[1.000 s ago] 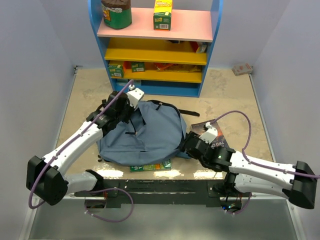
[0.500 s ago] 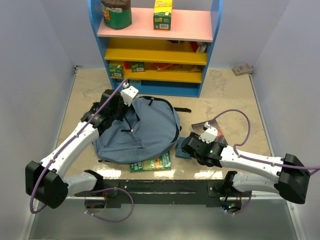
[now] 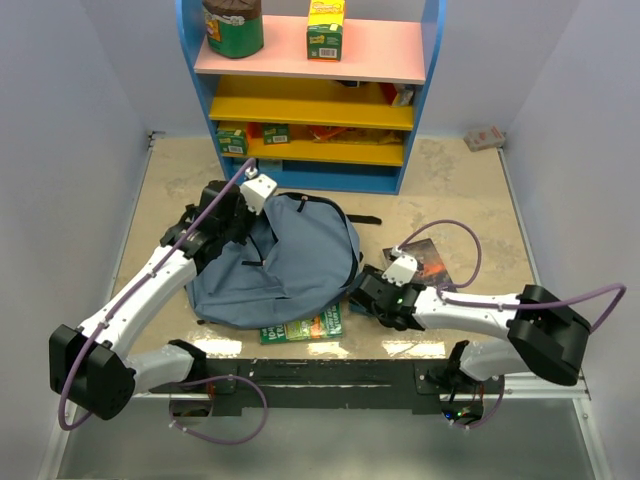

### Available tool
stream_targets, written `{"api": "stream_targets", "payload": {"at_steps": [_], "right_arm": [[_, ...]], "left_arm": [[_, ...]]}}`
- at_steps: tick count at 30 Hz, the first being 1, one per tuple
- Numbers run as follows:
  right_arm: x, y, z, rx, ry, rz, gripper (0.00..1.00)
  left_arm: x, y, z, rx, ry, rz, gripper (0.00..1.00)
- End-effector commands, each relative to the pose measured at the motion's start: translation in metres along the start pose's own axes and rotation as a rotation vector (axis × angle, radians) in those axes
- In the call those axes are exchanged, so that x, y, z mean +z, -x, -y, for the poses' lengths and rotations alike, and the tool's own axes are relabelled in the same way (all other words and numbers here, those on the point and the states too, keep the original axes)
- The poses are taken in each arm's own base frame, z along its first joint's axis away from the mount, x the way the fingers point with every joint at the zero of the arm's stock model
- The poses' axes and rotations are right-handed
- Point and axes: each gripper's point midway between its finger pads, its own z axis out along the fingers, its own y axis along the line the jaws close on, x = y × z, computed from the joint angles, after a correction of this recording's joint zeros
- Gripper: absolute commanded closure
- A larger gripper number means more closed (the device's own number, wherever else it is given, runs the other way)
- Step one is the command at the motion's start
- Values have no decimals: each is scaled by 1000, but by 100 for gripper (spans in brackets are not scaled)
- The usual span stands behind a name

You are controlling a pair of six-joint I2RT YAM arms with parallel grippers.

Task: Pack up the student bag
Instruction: Pick up the personal item from the center of the board.

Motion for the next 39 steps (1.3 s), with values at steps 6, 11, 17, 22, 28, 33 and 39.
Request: {"api": "stream_targets", "payload": {"at_steps": [6,11,17,22,28,33,39], "right_arm": [[17,-27,1,43,14,-54,44],[5,-10,4,94,29,9,84],[-25,29,0,159,102,96,100],[-59,67,-11,200,178,169,100],[-124,134,-55,221,366,274,100],[-173,177,-120,193,530,323,100],[-180,181,-190,127,643,315,100]], "left_arm": [[-8,22,-6,2,1,78,100],[-7,21,-3,5,-18,73,100],[-5,20,3,11,-47,69,100],[-6,26,5,21,-69,77,100],[-5,30,13,26,-123,86,100],[-6,33,19,12,-157,91,100],[-8,34,23,-7,-172,100,100]]}}
